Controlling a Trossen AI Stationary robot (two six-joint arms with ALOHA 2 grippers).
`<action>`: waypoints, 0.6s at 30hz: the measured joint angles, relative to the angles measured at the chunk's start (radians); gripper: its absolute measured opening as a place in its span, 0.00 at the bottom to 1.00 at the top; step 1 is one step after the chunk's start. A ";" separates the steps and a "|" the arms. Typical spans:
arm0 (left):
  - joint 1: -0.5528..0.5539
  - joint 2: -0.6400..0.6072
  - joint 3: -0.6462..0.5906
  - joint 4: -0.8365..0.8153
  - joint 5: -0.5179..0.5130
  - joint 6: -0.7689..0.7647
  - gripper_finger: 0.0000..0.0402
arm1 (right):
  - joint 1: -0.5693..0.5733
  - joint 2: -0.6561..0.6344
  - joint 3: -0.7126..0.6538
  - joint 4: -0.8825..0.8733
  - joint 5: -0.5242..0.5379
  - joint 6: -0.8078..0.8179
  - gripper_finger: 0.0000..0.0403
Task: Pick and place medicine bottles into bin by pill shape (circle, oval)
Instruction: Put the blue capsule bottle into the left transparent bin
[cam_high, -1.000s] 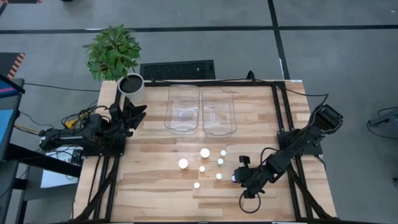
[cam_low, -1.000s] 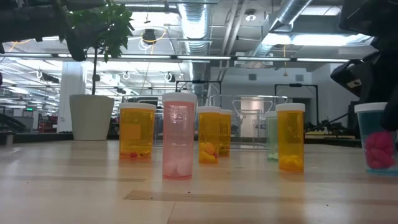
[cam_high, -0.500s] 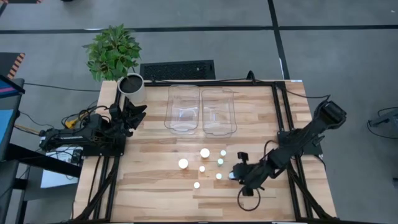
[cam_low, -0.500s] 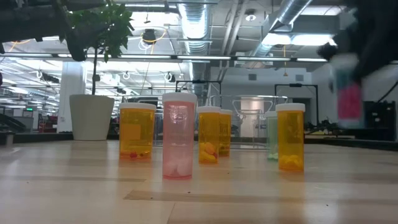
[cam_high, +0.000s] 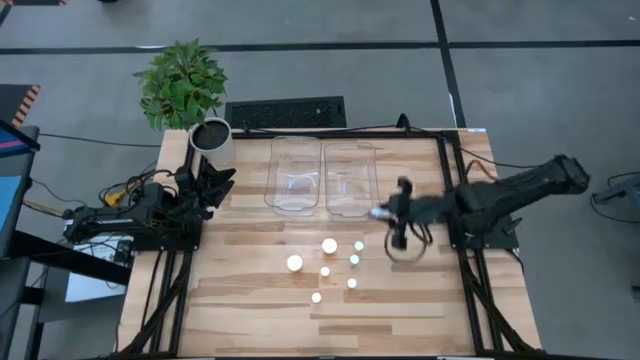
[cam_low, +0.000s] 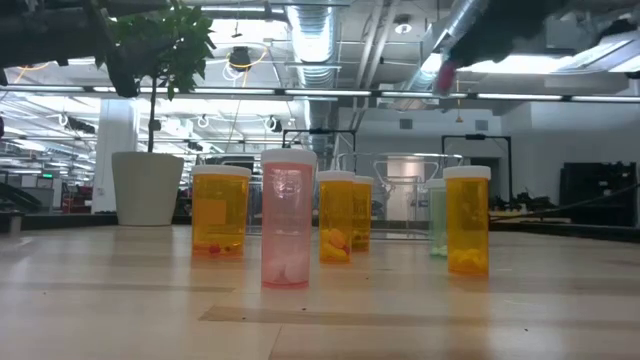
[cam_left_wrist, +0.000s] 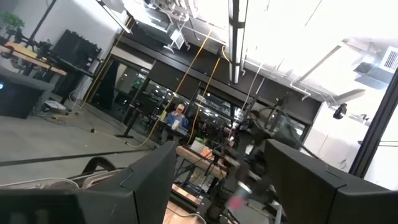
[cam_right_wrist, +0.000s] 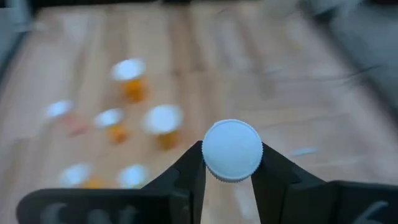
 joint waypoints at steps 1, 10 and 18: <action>0.000 0.000 0.000 0.000 0.000 0.000 0.60 | -0.046 -0.005 0.000 0.023 0.000 -0.042 0.28; 0.000 0.000 0.000 0.011 0.000 0.004 0.60 | -0.466 0.084 0.000 0.252 -0.288 -0.294 0.28; 0.000 0.000 0.000 0.016 0.000 0.010 0.60 | -0.686 0.318 0.060 0.339 -0.490 -0.327 0.28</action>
